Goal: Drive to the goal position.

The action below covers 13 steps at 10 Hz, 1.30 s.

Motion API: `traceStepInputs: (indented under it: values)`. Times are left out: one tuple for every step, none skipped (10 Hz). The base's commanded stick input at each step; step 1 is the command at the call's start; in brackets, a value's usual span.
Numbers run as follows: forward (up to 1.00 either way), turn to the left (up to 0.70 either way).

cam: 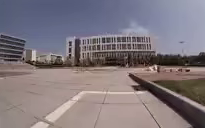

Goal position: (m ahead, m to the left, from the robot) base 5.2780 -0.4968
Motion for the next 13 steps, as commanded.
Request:
traceStepInputs:
  values:
    - [0.70,0.02]
    - [0.70,0.01]
    - [0.70,0.00]
    - [0.70,0.00]
    - [0.70,0.00]
    - [0.70,0.00]
    - [0.70,0.00]
    - [0.70,0.00]
    - [0.70,0.00]
    - [0.70,-0.02]
    - [0.70,-0.32]
    - [0.70,-0.32]
    - [0.70,-0.32]
